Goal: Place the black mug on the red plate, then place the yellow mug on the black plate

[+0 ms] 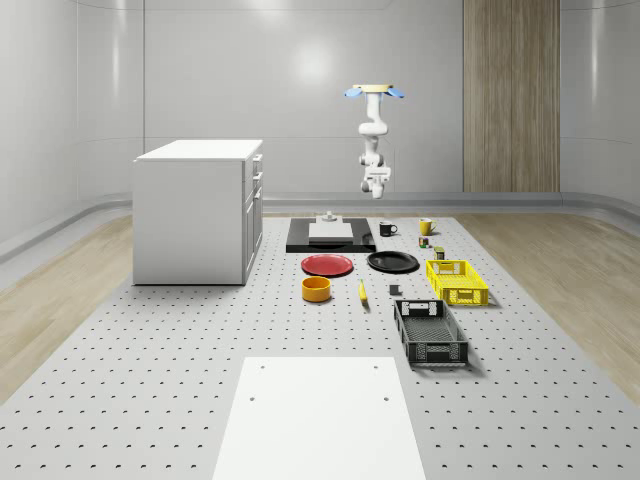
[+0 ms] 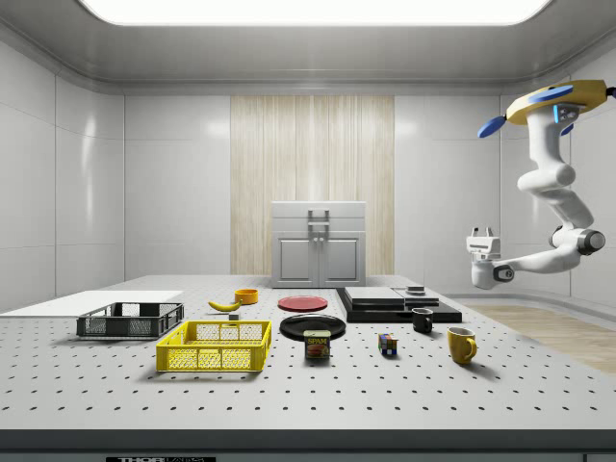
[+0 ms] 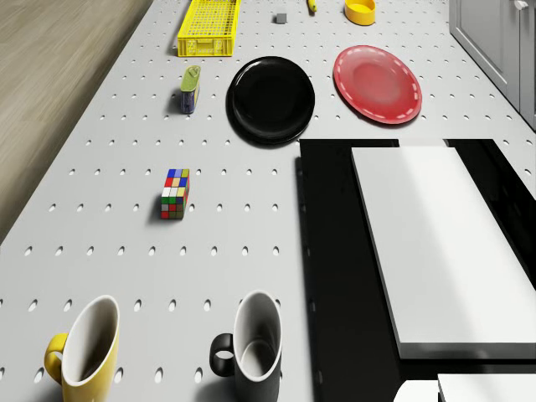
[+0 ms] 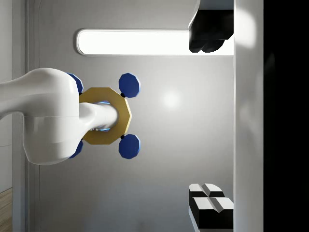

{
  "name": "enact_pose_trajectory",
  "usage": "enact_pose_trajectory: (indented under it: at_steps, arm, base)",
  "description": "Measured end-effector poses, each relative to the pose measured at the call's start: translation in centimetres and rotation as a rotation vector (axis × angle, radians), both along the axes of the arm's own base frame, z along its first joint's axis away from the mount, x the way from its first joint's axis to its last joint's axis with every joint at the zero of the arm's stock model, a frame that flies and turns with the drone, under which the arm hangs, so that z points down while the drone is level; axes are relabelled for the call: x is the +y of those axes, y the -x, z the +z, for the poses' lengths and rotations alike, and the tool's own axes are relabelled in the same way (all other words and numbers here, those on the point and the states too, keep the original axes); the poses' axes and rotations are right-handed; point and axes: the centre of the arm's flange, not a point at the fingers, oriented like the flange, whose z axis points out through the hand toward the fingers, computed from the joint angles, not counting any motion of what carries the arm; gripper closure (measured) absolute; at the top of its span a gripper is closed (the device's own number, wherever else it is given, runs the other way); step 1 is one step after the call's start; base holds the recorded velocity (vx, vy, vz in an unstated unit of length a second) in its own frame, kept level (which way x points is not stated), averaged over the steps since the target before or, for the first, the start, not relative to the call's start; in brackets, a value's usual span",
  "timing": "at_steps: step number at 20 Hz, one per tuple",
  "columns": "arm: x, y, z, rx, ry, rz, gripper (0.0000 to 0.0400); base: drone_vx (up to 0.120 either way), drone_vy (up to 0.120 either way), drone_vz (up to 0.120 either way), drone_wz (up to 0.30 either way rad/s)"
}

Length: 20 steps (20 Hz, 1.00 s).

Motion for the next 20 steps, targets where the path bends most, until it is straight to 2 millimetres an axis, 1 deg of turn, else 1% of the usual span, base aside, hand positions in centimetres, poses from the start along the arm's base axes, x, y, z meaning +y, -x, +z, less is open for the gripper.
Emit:
enact_pose_trajectory:
  at_steps: [7,20]
  arm:
    - [0.0,-0.1,1.0,-0.005,0.0,0.0,0.0]
    - [0.0,0.0,1.3,-0.015,0.001,0.0,0.0]
  base:
    - [0.114,0.0,0.0,0.0]
    - [0.12,-0.003,0.0,0.0]
